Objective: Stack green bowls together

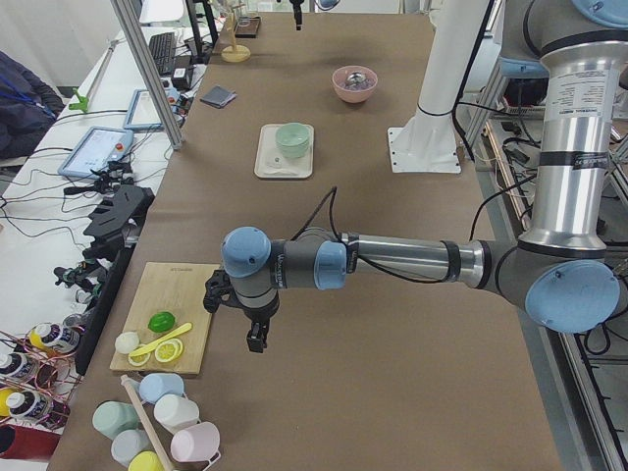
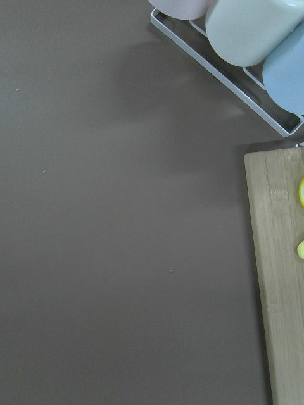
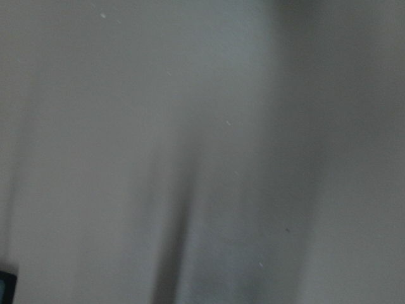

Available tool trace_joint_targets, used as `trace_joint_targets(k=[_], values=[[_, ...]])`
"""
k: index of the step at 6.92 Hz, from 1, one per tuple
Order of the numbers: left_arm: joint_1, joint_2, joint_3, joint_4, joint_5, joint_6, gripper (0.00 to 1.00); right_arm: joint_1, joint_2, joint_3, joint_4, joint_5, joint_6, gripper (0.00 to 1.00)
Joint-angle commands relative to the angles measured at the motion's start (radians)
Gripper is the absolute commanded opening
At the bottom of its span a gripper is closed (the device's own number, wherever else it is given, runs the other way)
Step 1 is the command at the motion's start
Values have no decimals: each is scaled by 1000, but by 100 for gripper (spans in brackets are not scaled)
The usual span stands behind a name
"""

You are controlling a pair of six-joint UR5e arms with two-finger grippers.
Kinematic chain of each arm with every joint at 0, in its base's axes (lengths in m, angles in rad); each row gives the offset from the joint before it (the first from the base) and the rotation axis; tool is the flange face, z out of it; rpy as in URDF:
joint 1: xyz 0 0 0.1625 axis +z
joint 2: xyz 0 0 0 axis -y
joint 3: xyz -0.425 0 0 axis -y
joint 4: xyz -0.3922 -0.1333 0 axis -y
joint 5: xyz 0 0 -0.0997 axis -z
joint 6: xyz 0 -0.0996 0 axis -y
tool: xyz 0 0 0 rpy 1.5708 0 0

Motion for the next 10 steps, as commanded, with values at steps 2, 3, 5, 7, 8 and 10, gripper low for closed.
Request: trace_joint_targets(k=[2,3,5,7,8,10], values=[[0,15,-5,3,1,6,98,130,-245,16,105,-1,-113,100],[-1,16,1,3,4,6,98,130,-270,4,127,-6,-109,100],[-1,16,-3,4,10,6,98,138,-270,-8,129,0,-107,100],[-1,17,-3,4,11,6,98,138,-268,2,129,5,-101,100],[-3,17,-5,4,10,6,98,138,-265,1,127,3,-101,100],[-3,19,0,4,10,6,98,138,-265,-10,127,6,-101,100]])
